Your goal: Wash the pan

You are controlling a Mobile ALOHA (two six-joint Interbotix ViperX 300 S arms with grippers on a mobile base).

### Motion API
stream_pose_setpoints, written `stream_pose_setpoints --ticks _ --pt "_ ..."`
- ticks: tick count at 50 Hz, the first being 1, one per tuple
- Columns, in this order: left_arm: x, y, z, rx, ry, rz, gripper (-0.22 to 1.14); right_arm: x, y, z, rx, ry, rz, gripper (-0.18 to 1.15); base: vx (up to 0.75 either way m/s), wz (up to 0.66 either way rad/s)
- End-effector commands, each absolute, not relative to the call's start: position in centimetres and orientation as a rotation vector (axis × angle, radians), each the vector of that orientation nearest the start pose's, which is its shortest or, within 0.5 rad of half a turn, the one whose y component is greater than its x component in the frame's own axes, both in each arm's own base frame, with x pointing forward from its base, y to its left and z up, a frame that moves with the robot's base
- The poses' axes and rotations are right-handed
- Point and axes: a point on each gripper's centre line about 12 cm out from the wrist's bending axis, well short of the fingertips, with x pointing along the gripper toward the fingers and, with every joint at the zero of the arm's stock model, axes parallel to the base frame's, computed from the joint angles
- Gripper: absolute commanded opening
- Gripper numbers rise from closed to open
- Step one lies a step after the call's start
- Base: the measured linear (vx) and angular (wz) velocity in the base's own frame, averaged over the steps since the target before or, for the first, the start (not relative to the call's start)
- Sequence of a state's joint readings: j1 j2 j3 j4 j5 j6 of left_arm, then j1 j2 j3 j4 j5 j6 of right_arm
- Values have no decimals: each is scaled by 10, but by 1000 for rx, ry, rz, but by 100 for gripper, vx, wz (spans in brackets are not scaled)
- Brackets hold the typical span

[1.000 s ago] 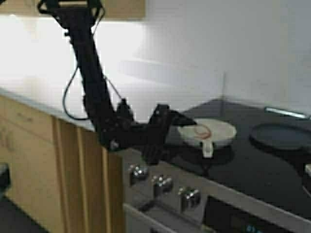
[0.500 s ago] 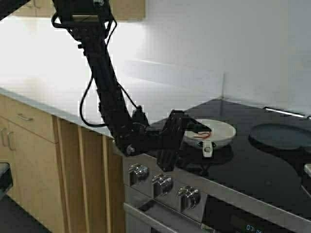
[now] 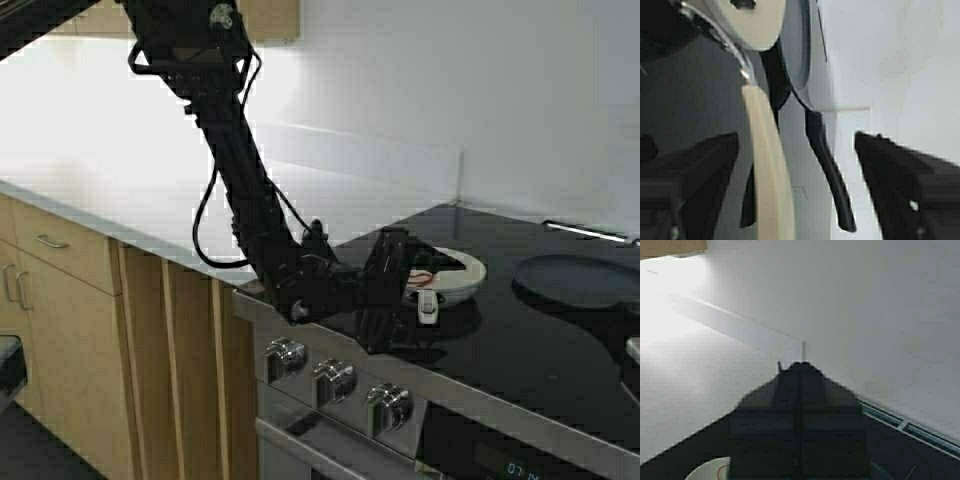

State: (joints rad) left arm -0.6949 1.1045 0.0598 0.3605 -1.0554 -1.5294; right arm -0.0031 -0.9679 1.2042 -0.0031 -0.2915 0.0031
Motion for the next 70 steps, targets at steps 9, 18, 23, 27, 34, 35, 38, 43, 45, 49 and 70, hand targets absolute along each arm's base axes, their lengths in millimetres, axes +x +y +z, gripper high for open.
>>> stream_pose_setpoints --ticks 9,18,23,27,34,35,38,43,45,49,70 --pt "385 -373 -68 -1271 778 -778 98 197 0 287 -1 -67 -2 7 0 0" --pt "385 -375 -72 -1363 777 -810 64 198 0 287 0 -67 -2 7 0 0" --pt "385 -374 -73 -1399 778 -819 26 198 0 287 0 -69 -2 7 0 0" --pt "384 -372 -73 -1421 761 -817 -6 197 0 287 0 -67 -2 7 0 0" --pt "385 -368 -70 -1449 736 -802 1 198 -1 287 2 -66 -2 7 0 0" --pt "385 -368 -69 -1450 734 -802 4 198 0 287 0 -67 -2 7 0 0" --pt "385 -368 -68 -1455 728 -808 7 198 0 287 0 -67 -2 7 0 0" --pt "384 -367 -65 -1461 721 -820 2 197 0 287 0 -67 -2 7 0 0" --pt "383 -366 -64 -1464 718 -825 2 197 -1 287 3 -67 -2 7 0 0" --pt "380 -364 -58 -1471 712 -834 2 197 0 287 9 -67 -1 7 0 0" --pt "356 -342 -19 -1433 644 -873 2 197 0 287 28 -68 0 7 0 2"
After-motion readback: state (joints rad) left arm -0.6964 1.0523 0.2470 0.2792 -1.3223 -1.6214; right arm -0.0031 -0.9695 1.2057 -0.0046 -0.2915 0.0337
